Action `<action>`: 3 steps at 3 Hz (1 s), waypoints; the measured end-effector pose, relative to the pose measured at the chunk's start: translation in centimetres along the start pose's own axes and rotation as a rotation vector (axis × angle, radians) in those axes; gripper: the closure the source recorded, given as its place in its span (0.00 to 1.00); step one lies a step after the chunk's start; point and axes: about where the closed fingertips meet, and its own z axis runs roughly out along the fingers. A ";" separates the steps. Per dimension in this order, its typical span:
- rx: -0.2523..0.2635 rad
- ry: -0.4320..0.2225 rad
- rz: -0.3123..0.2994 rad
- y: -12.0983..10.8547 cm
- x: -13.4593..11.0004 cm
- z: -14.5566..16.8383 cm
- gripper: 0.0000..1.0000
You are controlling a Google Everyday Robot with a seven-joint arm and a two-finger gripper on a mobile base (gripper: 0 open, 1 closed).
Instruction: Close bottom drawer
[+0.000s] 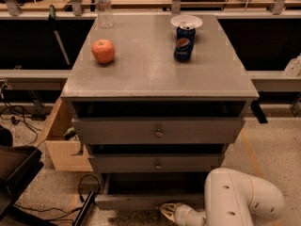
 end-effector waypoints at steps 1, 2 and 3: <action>0.000 0.000 0.000 0.1 0.0 0.0 1.00; 0.000 0.000 0.000 0.1 0.0 -0.1 1.00; 0.000 0.000 0.000 0.1 0.0 -0.1 1.00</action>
Offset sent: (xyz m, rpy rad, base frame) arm 0.1753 0.0109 -0.0001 0.1113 -0.1034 0.0047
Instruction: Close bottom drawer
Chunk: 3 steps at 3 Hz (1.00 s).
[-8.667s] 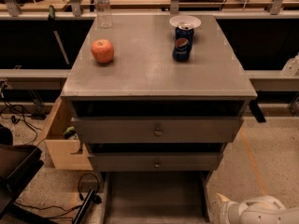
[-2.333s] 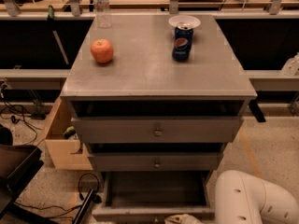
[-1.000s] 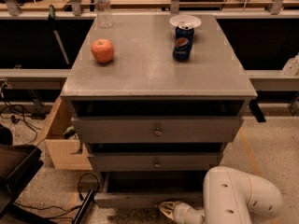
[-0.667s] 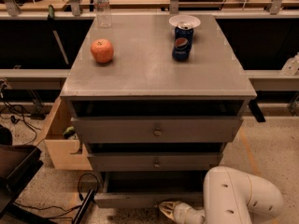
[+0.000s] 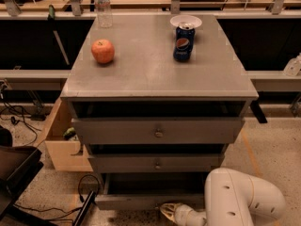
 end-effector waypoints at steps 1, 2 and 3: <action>0.000 0.000 0.000 0.0 0.0 0.0 1.00; 0.000 0.000 0.000 0.0 0.0 0.0 0.85; 0.000 0.000 0.000 0.0 0.0 0.0 0.62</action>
Offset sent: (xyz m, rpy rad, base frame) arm 0.0000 0.0000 0.0000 0.0000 0.0000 0.0000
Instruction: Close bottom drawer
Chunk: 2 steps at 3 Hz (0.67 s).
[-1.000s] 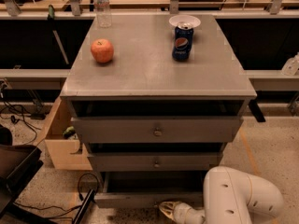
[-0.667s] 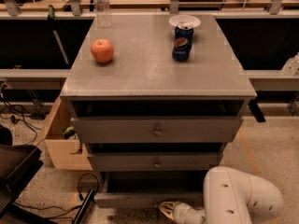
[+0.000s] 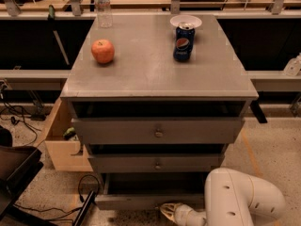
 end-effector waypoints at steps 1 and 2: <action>0.000 -0.002 0.000 0.0 -0.1 0.2 0.39; -0.001 -0.004 -0.001 0.0 -0.2 0.3 0.15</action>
Offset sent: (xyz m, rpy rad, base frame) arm 0.0006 0.0015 0.0002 0.0013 -0.0007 0.0013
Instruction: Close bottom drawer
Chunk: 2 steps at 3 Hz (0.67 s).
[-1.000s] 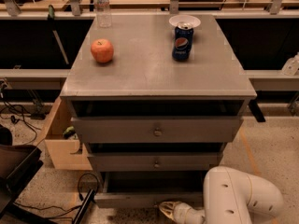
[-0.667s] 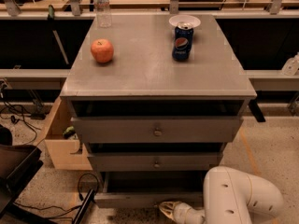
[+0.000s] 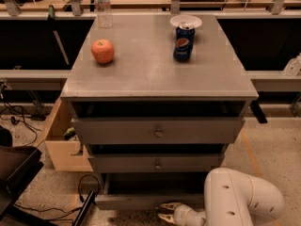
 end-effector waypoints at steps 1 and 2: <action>0.000 -0.001 0.000 1.1 -0.3 -0.6 0.00; 0.000 -0.001 0.000 1.1 -0.4 -0.6 0.00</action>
Offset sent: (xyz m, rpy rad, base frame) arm -0.0015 0.0004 0.0001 0.0003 -0.0002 0.0003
